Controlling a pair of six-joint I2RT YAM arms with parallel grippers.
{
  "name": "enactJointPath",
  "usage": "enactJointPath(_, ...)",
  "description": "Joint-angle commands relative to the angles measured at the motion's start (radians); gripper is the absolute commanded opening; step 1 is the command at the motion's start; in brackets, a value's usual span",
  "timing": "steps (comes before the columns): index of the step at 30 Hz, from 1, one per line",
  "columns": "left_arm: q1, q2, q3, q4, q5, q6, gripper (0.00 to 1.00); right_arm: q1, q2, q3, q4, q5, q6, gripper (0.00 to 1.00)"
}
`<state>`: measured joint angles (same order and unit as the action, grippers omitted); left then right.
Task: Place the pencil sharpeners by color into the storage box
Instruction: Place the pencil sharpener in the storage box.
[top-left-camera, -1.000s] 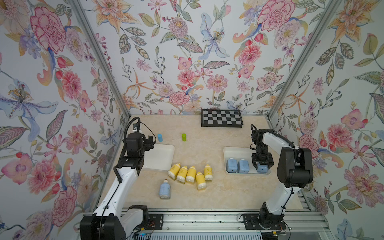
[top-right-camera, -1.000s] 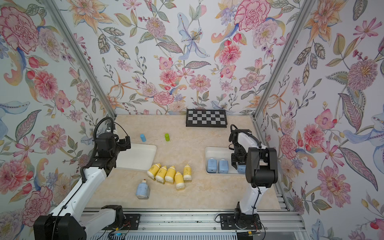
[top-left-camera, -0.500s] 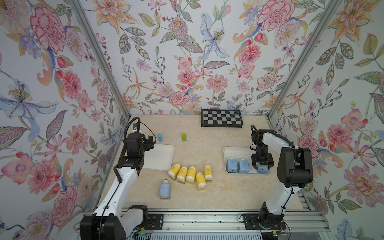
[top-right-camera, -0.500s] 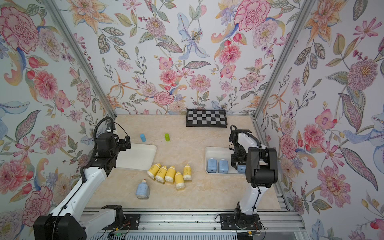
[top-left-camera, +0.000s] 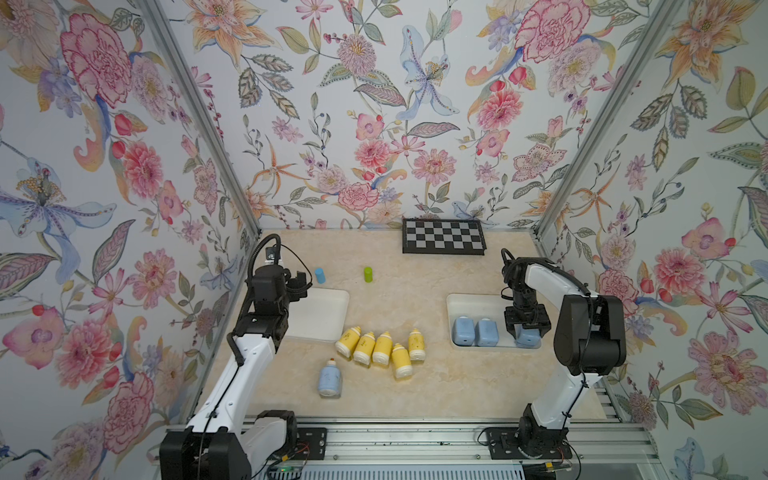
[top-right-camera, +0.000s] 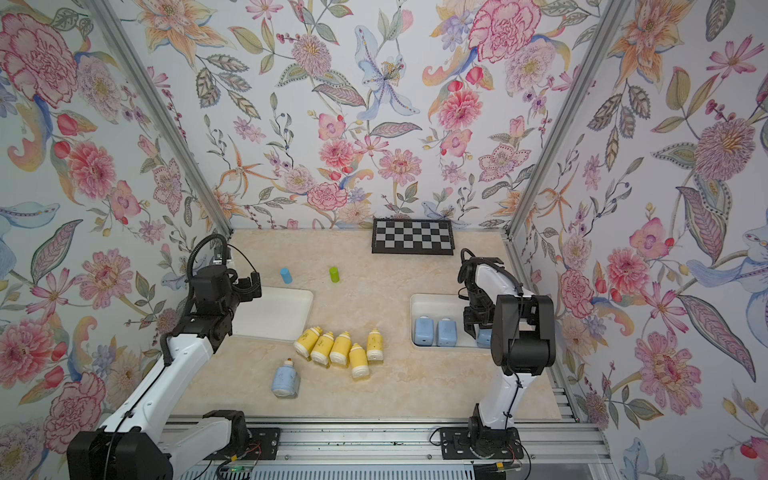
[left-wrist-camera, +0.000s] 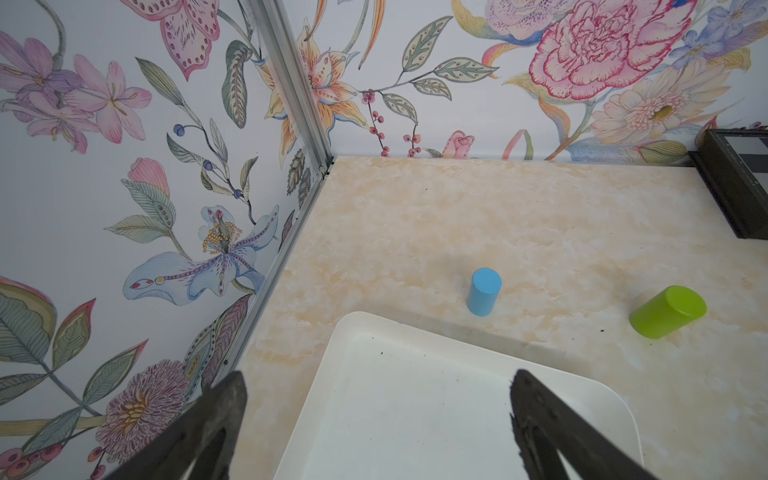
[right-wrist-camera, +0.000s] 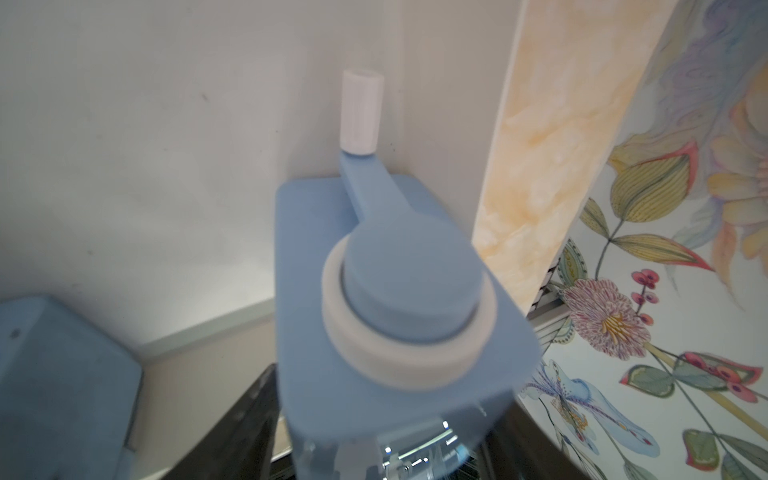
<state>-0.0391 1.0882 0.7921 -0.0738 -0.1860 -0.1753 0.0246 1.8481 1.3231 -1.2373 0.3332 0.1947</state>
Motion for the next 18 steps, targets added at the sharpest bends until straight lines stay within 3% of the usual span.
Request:
enactJointPath(1, 0.008, -0.020, 0.009, 0.016, 0.013, 0.000, 1.00, 0.006, -0.012, 0.019, -0.040, 0.029, 0.010, 0.71)
enactJointPath(18, 0.007, -0.024, 0.009, 0.018, 0.013, -0.001, 1.00, 0.048, -0.033, 0.035, -0.075, 0.110, 0.029, 0.70)
